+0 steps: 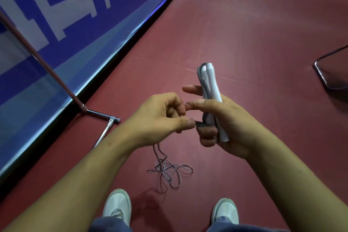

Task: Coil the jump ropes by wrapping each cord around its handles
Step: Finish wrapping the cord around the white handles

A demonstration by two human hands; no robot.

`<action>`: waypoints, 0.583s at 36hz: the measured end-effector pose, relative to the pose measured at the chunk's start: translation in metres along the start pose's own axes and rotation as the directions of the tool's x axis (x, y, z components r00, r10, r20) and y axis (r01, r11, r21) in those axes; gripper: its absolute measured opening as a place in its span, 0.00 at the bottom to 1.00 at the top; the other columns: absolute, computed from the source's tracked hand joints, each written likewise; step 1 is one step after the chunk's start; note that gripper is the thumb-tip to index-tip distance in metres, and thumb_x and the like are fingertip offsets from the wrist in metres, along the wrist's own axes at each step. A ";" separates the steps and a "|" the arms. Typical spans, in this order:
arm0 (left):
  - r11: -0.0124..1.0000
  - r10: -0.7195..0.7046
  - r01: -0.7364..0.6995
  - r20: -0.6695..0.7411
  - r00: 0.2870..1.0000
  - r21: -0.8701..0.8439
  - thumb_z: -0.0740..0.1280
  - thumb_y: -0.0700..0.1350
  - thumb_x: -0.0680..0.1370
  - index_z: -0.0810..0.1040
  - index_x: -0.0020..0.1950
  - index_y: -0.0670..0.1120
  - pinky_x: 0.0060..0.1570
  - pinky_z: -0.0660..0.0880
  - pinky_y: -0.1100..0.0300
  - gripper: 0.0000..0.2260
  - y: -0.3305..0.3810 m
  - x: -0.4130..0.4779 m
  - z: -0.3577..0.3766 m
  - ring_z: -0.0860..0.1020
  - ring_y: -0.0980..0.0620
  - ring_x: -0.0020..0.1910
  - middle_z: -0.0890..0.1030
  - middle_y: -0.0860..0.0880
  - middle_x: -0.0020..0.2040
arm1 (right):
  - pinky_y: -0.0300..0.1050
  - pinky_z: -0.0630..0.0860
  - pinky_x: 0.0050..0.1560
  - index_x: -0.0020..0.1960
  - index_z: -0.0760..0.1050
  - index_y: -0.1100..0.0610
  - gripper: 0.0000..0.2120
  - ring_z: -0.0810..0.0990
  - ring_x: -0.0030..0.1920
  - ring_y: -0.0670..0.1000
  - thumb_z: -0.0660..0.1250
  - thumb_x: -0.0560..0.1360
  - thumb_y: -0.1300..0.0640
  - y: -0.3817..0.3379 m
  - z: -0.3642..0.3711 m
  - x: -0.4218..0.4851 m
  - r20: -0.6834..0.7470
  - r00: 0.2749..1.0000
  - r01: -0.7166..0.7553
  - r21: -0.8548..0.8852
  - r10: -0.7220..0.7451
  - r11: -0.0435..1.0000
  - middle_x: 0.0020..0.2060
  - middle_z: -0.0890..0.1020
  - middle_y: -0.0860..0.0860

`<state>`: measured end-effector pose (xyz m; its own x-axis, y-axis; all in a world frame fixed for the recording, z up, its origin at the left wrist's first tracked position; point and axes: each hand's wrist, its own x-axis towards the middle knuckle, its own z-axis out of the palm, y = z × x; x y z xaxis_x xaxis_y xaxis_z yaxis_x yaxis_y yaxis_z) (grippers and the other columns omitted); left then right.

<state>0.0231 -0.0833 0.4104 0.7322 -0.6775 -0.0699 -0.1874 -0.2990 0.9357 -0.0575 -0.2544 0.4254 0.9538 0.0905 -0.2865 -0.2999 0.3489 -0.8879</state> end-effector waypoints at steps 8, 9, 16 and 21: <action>0.988 -0.067 0.095 0.213 0.975 -0.124 0.74 0.42 0.77 0.76 0.40 0.46 0.28 0.65 0.58 0.09 -0.009 0.000 -0.008 0.69 0.49 0.26 0.78 0.42 0.29 | 0.36 0.66 0.26 0.75 0.69 0.46 0.24 0.67 0.25 0.42 0.62 0.79 0.53 0.008 -0.008 -0.009 0.316 0.948 -0.065 0.298 -0.034 0.952 0.56 0.77 0.50; 0.985 -0.082 0.113 0.222 0.971 -0.127 0.74 0.40 0.77 0.75 0.40 0.47 0.28 0.64 0.60 0.10 -0.011 0.000 -0.008 0.69 0.49 0.25 0.78 0.42 0.29 | 0.36 0.66 0.26 0.75 0.69 0.47 0.24 0.68 0.25 0.42 0.62 0.80 0.53 0.010 -0.006 -0.009 0.330 0.943 -0.074 0.298 -0.030 0.952 0.54 0.78 0.50; 0.988 -0.075 0.116 0.341 0.937 -0.101 0.75 0.37 0.76 0.80 0.47 0.49 0.32 0.66 0.57 0.08 -0.013 0.003 -0.011 0.72 0.53 0.31 0.78 0.49 0.33 | 0.35 0.64 0.27 0.68 0.72 0.54 0.19 0.66 0.23 0.45 0.66 0.79 0.52 0.016 0.002 -0.011 0.381 0.921 -0.159 0.190 0.076 0.969 0.29 0.72 0.52; 0.994 -0.109 0.111 0.412 0.905 0.018 0.63 0.33 0.75 0.76 0.31 0.47 0.32 0.68 0.69 0.14 -0.013 0.001 -0.016 0.71 0.61 0.28 0.75 0.55 0.27 | 0.37 0.61 0.28 0.61 0.78 0.56 0.18 0.57 0.24 0.47 0.62 0.80 0.45 0.015 0.017 -0.013 0.346 0.896 -0.229 -0.172 0.277 0.958 0.27 0.65 0.52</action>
<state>0.0364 -0.0689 0.4033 0.4133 -0.8572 -0.3072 -0.1164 -0.3844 0.9158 -0.0738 -0.2344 0.4213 0.7789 0.5006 -0.3778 -0.5092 0.1530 -0.8470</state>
